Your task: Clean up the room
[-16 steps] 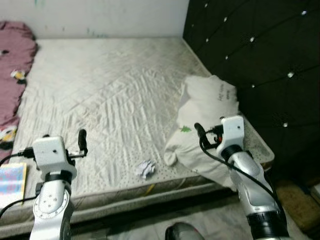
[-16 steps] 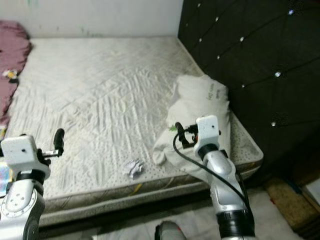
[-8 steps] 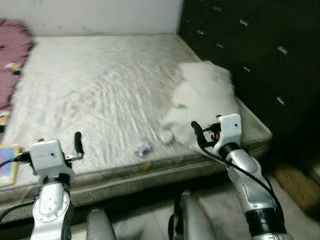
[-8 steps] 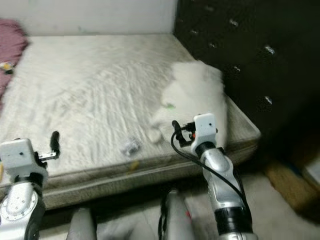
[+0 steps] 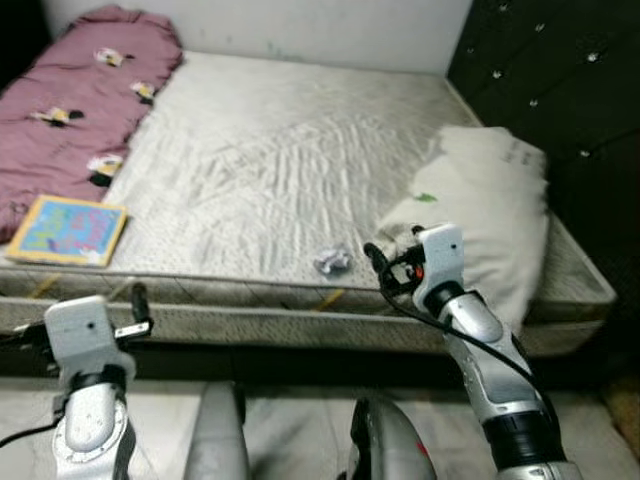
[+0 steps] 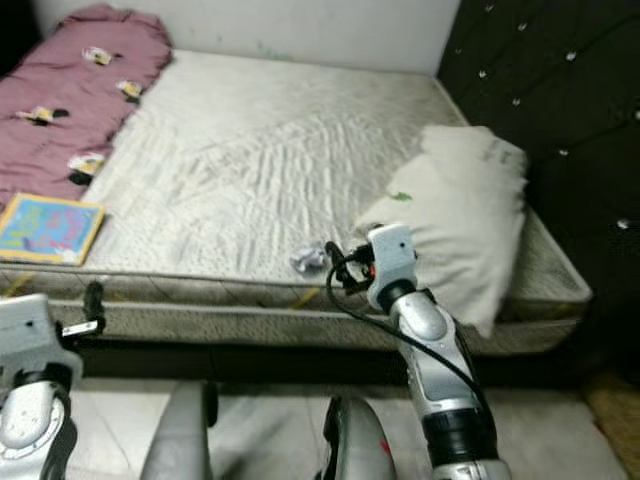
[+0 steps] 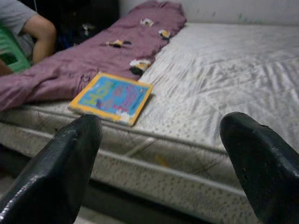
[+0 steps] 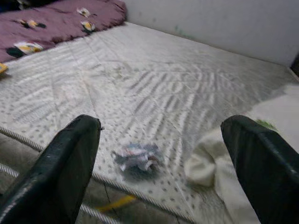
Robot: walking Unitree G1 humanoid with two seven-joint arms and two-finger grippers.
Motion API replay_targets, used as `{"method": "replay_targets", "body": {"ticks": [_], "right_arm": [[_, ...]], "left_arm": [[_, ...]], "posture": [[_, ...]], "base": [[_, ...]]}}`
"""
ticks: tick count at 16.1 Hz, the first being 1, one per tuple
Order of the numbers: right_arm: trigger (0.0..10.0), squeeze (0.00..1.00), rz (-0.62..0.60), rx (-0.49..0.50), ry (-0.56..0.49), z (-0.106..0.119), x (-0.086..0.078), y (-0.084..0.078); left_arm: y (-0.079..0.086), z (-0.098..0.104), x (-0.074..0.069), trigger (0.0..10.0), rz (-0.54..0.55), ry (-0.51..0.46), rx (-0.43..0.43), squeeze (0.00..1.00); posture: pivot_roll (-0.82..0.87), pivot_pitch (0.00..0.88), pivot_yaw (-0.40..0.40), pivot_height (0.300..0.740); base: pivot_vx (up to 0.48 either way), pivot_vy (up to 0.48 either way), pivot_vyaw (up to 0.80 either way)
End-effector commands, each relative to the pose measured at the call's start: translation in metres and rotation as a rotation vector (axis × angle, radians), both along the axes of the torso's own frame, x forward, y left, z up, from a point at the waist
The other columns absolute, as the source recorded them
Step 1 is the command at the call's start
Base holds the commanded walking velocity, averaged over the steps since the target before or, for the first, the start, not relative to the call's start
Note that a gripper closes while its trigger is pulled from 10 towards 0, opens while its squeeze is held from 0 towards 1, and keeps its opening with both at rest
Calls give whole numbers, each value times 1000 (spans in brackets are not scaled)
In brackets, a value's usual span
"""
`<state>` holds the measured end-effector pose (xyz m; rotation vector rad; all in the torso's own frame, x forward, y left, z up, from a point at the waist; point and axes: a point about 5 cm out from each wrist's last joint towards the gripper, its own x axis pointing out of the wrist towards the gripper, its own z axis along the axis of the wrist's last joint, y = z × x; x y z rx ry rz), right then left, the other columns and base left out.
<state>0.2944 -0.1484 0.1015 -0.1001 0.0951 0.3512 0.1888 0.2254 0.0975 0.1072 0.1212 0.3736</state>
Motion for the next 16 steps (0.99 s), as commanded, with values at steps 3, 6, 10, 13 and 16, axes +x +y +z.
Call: {"method": "replay_targets", "body": {"ticks": [3, 6, 10, 13, 16], "right_arm": [[10000, 0, -9, -1, 8, 2, 2, -7], [10000, 0, -3, 0, 6, 3, 3, -6], [10000, 0, 56, -23, -6, 4, 0, -1], [10000, 0, 101, -38, -13, 5, -2, 5], [10000, 0, 97, -36, 12, 2, 1, 4]], "left_arm": [[-7, 6, 0, 10000, -47, -36, -36, 0], [-11, 8, 2, 10000, -79, -50, -49, 0], [-11, 9, 2, 10000, -80, -50, -56, 0], [-11, 9, 3, 10000, -77, -52, -58, 0], [-11, 9, 3, 10000, -82, -51, -63, 0]], "posture": [[45, 15, -90, 620], [39, 21, -89, 620], [35, 29, -89, 620], [35, 29, -90, 620], [38, 19, -90, 620]], "base": [[0, 0, 0], [0, 0, 0], [373, 0, 131], [375, 0, 800], [375, 0, 185]]}}
